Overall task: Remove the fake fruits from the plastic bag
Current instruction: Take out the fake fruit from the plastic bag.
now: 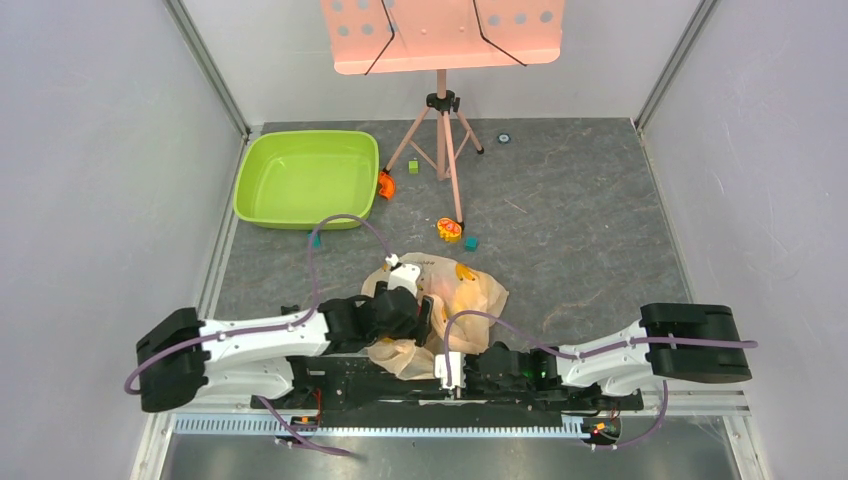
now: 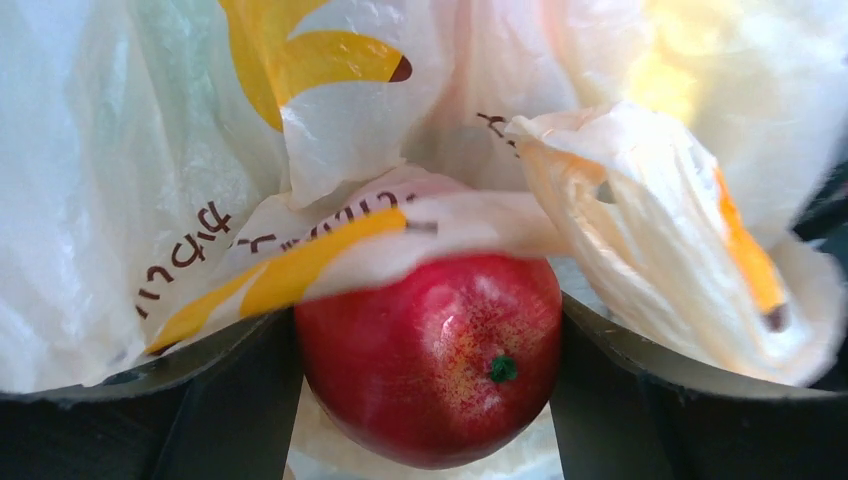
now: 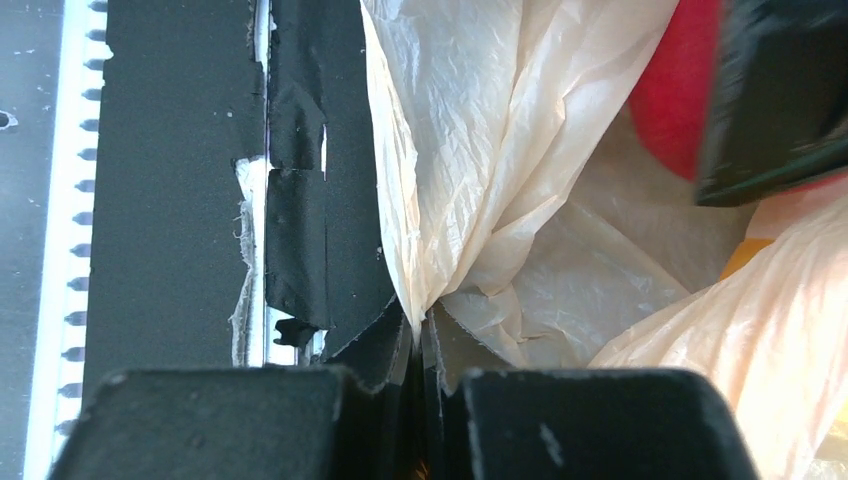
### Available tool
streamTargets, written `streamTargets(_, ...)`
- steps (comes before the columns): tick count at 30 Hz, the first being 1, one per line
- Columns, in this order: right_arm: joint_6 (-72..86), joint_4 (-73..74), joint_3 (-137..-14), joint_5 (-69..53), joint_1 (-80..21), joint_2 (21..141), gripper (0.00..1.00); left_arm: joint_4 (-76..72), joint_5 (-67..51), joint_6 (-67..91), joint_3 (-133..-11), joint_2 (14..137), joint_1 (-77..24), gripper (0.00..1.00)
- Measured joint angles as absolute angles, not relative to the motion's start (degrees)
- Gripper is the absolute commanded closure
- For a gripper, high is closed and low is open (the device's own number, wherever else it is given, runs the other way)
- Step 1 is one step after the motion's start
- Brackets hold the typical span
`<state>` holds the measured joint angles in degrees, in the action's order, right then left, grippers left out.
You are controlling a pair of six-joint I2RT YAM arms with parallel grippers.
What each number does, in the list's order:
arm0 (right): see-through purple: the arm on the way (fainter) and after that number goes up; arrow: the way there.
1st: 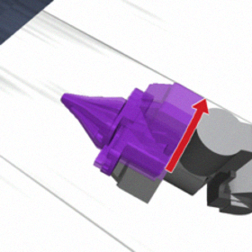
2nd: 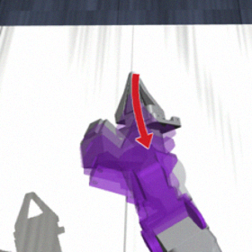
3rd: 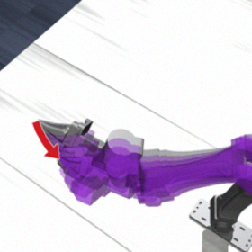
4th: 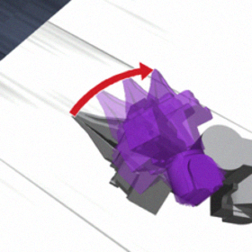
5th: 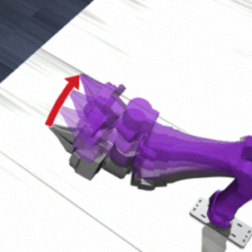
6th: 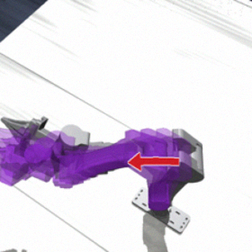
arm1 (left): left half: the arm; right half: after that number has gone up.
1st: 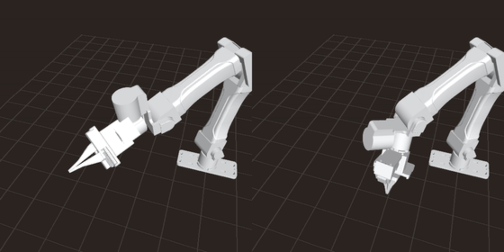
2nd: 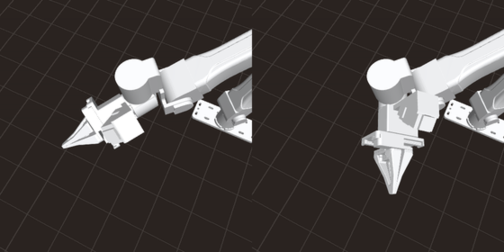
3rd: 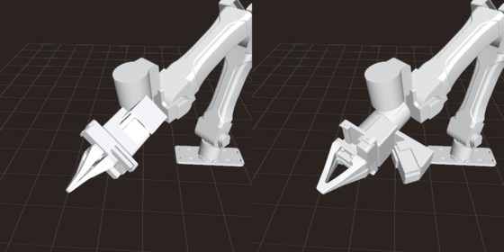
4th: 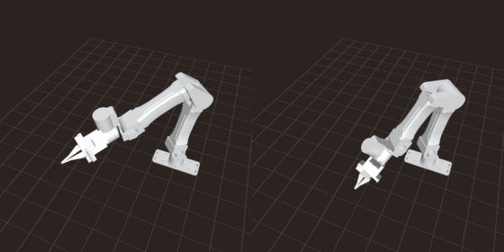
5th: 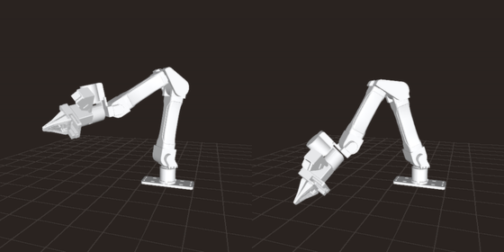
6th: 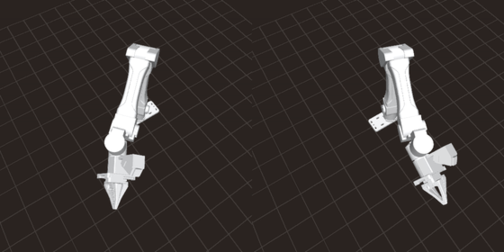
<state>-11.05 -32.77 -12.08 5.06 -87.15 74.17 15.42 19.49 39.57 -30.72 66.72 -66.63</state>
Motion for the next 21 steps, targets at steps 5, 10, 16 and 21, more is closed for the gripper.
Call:
streamTargets(5,-11.0,-32.5,-12.1,7.9,-87.2,73.8,1.00,19.3,20.7,38.7,-34.0,58.9,-66.6,0.41)
streamTargets(10,-11.0,-33.3,-12.1,10.6,-86.0,73.5,1.00,21.5,21.9,37.5,-37.8,54.0,-65.5,0.45)
streamTargets(16,-11.0,-33.8,-12.1,10.9,-81.8,72.7,1.00,24.0,22.1,34.3,-42.1,51.2,-61.5,0.47)
streamTargets(21,-11.0,-33.7,-12.3,10.2,-81.2,72.7,1.00,24.4,20.3,32.1,-46.7,50.2,-48.4,0.47)
